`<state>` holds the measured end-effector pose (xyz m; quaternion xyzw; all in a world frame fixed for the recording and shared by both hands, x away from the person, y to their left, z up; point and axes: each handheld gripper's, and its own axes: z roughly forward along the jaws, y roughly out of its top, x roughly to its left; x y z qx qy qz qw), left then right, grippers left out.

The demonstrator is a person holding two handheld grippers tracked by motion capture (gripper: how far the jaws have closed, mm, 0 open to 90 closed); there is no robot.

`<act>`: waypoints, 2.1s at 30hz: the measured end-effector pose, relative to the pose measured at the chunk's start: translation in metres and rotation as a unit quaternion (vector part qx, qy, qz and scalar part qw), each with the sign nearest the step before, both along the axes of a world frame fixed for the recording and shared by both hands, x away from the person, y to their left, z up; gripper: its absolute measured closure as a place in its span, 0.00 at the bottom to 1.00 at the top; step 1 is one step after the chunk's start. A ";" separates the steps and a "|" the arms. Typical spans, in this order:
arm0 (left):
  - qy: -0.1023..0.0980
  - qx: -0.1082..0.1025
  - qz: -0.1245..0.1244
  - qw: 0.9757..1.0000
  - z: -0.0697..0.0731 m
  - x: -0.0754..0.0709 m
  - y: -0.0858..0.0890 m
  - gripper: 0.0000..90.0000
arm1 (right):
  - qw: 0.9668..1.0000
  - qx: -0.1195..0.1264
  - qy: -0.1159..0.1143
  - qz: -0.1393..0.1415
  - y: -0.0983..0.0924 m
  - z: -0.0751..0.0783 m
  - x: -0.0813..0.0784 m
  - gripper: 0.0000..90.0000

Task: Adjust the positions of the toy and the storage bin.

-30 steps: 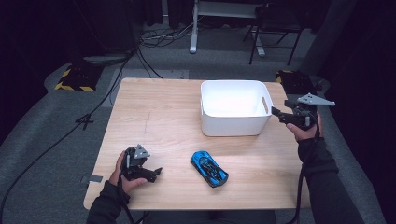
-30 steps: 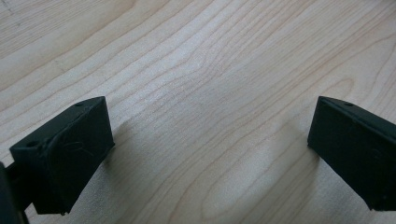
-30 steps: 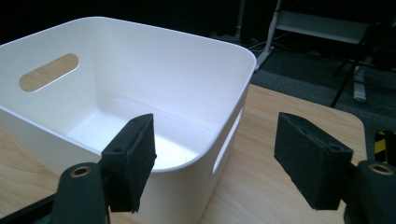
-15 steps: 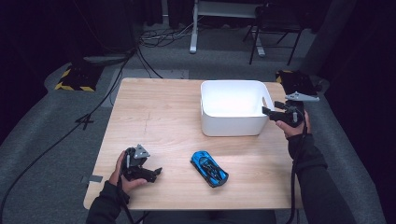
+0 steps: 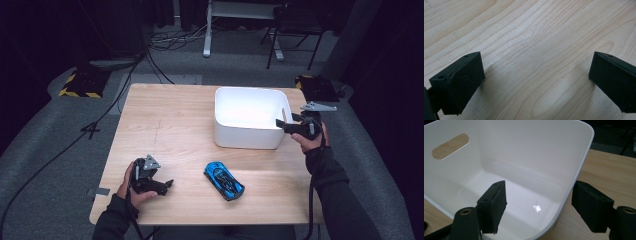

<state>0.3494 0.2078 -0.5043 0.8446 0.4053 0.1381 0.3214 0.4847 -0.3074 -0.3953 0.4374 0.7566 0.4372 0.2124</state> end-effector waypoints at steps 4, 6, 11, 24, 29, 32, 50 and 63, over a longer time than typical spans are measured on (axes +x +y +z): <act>0.000 0.000 0.000 1.000 0.000 0.000 0.000 0.00 | 1.000 0.002 0.002 0.006 0.004 0.000 -0.007 0.30; 0.000 0.000 0.000 1.000 0.000 0.000 0.000 0.00 | 1.000 0.006 0.005 0.006 0.007 -0.001 -0.011 0.29; 0.000 0.000 0.000 1.000 0.000 0.000 0.000 0.00 | 1.000 0.017 0.007 0.005 0.021 -0.003 -0.021 0.27; 0.002 0.000 -0.001 1.000 0.000 0.000 0.000 0.01 | 0.999 0.007 0.008 0.046 0.054 -0.001 -0.029 0.25; 0.001 0.000 -0.001 1.000 0.000 0.000 0.000 0.01 | 0.998 0.016 0.015 0.066 0.051 -0.003 -0.023 0.25; 0.001 0.001 -0.001 1.000 0.000 0.000 0.000 0.01 | 0.998 0.000 0.013 0.058 0.052 -0.004 -0.020 0.32; 0.001 0.001 -0.001 1.000 0.000 0.000 0.000 0.01 | 0.995 -0.017 -0.033 0.096 0.044 0.014 -0.038 0.28; 0.002 0.000 -0.002 1.000 0.000 0.000 0.000 0.01 | 0.989 -0.011 -0.070 0.130 0.031 0.020 -0.072 0.27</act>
